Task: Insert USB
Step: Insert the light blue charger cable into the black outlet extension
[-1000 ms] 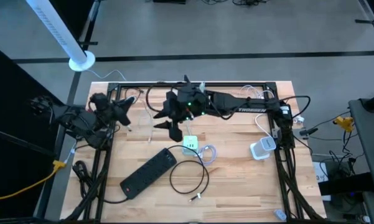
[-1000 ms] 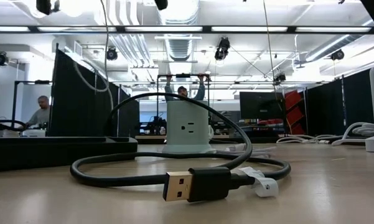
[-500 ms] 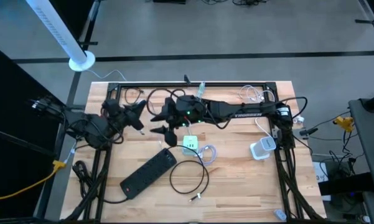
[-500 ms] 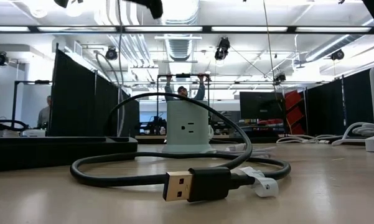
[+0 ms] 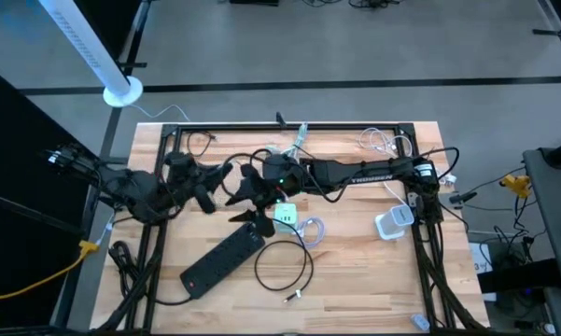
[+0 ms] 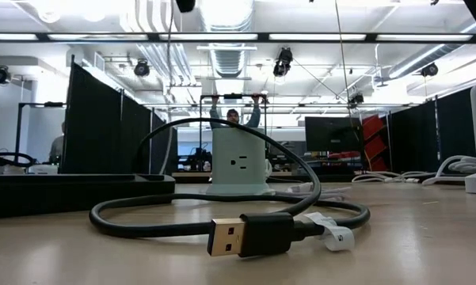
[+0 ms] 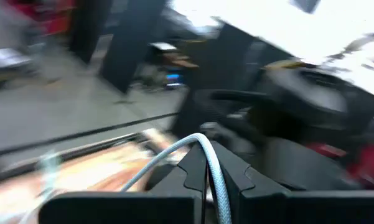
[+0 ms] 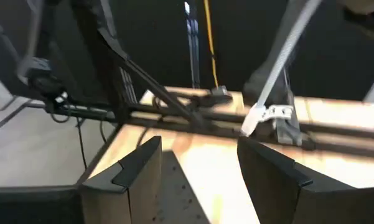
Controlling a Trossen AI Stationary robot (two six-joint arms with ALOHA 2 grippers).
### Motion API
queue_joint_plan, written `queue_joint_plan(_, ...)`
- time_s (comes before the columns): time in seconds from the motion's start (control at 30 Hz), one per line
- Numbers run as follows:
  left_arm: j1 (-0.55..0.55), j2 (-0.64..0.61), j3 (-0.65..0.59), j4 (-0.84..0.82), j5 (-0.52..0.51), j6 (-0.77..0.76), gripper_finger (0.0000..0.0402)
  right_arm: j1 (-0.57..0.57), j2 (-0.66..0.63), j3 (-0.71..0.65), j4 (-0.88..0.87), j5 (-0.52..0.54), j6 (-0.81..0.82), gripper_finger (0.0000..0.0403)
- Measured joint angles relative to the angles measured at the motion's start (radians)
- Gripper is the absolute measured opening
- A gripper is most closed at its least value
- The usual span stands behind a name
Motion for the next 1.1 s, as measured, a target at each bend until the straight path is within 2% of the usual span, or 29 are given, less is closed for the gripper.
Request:
queue_joint_plan(0.17, 0.0, 0.0, 0.0, 0.17, 0.254, 0.187, 0.0, 0.005, 0.0, 0.0, 0.048, -0.062, -0.021, 0.0195)
queue_joint_plan(0.37, 0.001, 0.003, 0.0, 0.198, 0.5, 0.212, 0.0, 0.026, 0.0, 0.012, 0.17, -0.064, -0.005, 0.0194)
queue_joint_plan(0.5, 0.001, 0.008, 0.0, 0.244, 0.642, 0.207, 0.0, 0.031, 0.002, 0.03, 0.181, -0.064, 0.027, 0.0195)
queue_joint_plan(0.67, 0.001, 0.006, 0.0, 0.278, 0.758, 0.183, 0.0, 0.036, 0.002, 0.069, 0.184, -0.064, 0.023, 0.0195)
queue_joint_plan(0.8, 0.001, 0.012, 0.0, 0.306, 0.767, 0.176, 0.0, 0.042, 0.008, 0.083, 0.18, -0.061, 0.013, 0.0196)
queue_joint_plan(0.9, 0.003, 0.02, 0.0, 0.313, 0.742, 0.175, 0.0, 0.055, 0.018, 0.083, 0.167, -0.01, 0.014, 0.0193)
queue_joint_plan(1.03, 0.003, 0.021, 0.0, 0.315, 0.841, 0.162, 0.0, 0.077, 0.02, 0.083, 0.149, 0.071, -0.042, 0.019)
queue_joint_plan(1.1, 0.002, 0.017, 0.0, 0.321, 0.864, 0.154, 0.0, 0.082, 0.02, 0.083, 0.158, 0.073, -0.043, 0.019)
